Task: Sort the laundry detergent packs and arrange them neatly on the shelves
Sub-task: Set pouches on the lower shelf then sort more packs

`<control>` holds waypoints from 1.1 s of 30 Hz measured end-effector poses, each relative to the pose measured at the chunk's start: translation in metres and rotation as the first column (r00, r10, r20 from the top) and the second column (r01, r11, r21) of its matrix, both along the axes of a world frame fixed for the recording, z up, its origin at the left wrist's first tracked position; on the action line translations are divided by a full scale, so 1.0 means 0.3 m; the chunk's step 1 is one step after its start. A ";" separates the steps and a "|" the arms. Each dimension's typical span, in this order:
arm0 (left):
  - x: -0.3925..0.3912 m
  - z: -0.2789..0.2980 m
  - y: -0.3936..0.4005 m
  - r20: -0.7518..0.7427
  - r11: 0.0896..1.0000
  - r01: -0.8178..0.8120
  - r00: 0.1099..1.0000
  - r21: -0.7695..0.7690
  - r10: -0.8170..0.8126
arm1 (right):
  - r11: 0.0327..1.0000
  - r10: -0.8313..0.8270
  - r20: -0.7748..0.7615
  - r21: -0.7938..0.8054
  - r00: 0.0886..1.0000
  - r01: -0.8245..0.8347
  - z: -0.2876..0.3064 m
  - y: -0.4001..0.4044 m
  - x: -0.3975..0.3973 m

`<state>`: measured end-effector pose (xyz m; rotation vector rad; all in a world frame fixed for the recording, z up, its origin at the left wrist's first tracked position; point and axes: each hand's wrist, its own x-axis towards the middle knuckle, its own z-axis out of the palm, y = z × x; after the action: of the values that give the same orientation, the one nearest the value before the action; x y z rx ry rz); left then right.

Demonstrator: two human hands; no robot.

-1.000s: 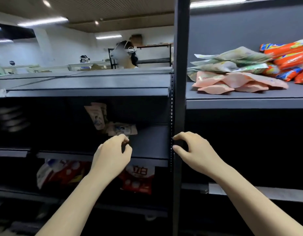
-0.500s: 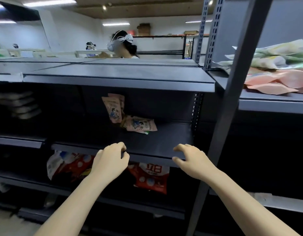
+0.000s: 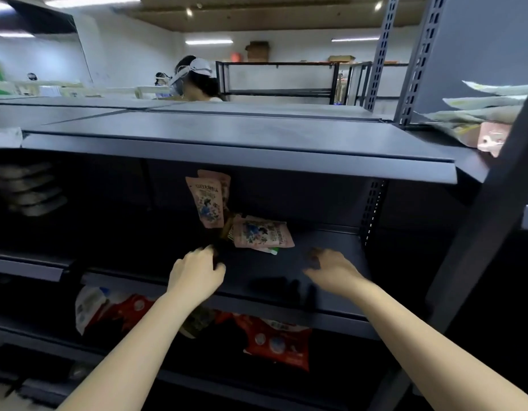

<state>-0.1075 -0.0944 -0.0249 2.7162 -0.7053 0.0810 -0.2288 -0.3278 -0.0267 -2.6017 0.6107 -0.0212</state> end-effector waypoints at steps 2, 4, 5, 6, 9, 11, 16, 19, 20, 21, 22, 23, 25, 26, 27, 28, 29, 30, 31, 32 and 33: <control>0.043 -0.026 -0.020 -0.003 0.999 0.027 1.000 0.019 -0.027 | 1.000 -0.012 -0.005 0.023 1.000 0.012 -0.012 -0.003 0.047; 0.094 -0.063 -0.042 -0.015 0.998 0.063 0.998 0.004 -0.062 | 0.998 -0.045 0.002 0.052 0.999 0.045 -0.031 -0.008 0.094; 0.113 -0.081 -0.053 -0.018 0.997 0.074 0.997 -0.008 -0.074 | 0.997 -0.056 0.005 0.057 0.998 0.055 -0.039 -0.011 0.110; 0.134 -0.098 -0.065 -0.023 0.997 0.082 0.996 -0.010 -0.083 | 0.997 -0.063 0.003 0.051 0.998 0.063 -0.048 -0.014 0.127; 0.220 -0.151 -0.101 -0.045 0.992 0.126 0.991 -0.011 -0.126 | 0.995 -0.094 0.017 0.034 0.995 0.093 -0.084 -0.017 0.193; 0.278 -0.179 -0.121 0.001 0.979 0.206 0.979 -0.012 -0.206 | 0.991 -0.128 0.034 0.052 0.991 0.126 -0.107 -0.013 0.239; 0.431 -0.216 -0.155 0.142 0.934 0.354 0.924 0.034 -0.356 | 0.954 -0.262 0.058 0.162 0.963 0.250 -0.154 -0.011 0.382; 0.503 -0.231 -0.171 0.137 0.909 0.413 0.899 0.049 -0.416 | 0.896 -0.369 0.017 0.273 0.929 0.351 -0.200 -0.019 0.451; 0.523 -0.237 -0.173 0.126 0.899 0.436 0.890 0.046 -0.439 | 0.875 -0.407 -0.004 0.285 0.913 0.391 -0.216 -0.023 0.468; 0.540 -0.242 -0.174 0.115 0.886 0.460 0.879 0.050 -0.463 | 0.862 -0.442 -0.020 0.268 0.897 0.430 -0.230 -0.028 0.483; 0.554 -0.247 -0.174 0.107 0.874 0.481 0.868 0.059 -0.485 | 0.856 -0.468 -0.033 0.232 0.883 0.463 -0.242 -0.032 0.496; 0.567 -0.250 -0.175 0.104 0.865 0.497 0.858 0.071 -0.502 | 0.852 -0.487 -0.043 0.195 0.872 0.486 -0.249 -0.036 0.509; 0.592 -0.252 -0.183 0.110 0.849 0.516 0.843 0.114 -0.527 | 0.833 -0.529 -0.044 0.163 0.848 0.528 -0.255 -0.037 0.533; 0.604 -0.251 -0.190 0.117 0.843 0.520 0.837 0.139 -0.535 | 0.819 -0.553 -0.040 0.158 0.832 0.551 -0.254 -0.036 0.544; 0.616 -0.251 -0.197 0.127 0.838 0.521 0.831 0.163 -0.542 | 0.809 -0.571 -0.036 0.146 0.820 0.569 -0.255 -0.034 0.552; 0.628 -0.251 -0.206 0.140 0.832 0.522 0.824 0.185 -0.548 | 0.806 -0.579 -0.036 0.128 0.814 0.578 -0.255 -0.034 0.561; 0.639 -0.253 -0.213 0.151 0.827 0.523 0.818 0.206 -0.555 | 0.805 -0.583 -0.044 0.110 0.812 0.584 -0.256 -0.035 0.570; 0.647 -0.255 -0.221 0.156 0.822 0.521 0.814 0.228 -0.559 | 0.801 -0.588 -0.055 0.100 0.807 0.590 -0.257 -0.036 0.580; 0.653 -0.258 -0.227 0.158 0.819 0.517 0.813 0.251 -0.561 | 0.792 -0.598 -0.067 0.100 0.798 0.602 -0.257 -0.038 0.591; 0.657 -0.263 -0.233 0.160 0.817 0.511 0.812 0.267 -0.561 | 0.776 -0.616 -0.082 0.107 0.784 0.621 -0.256 -0.041 0.600; 0.658 -0.272 -0.237 0.165 0.817 0.509 0.812 0.271 -0.560 | 0.758 -0.635 -0.097 0.114 0.766 0.643 -0.255 -0.048 0.610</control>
<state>0.0899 -0.1654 -0.1063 2.6048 -1.6211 0.2062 -0.0459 -0.3421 -0.1032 -2.1369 1.4444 -0.1242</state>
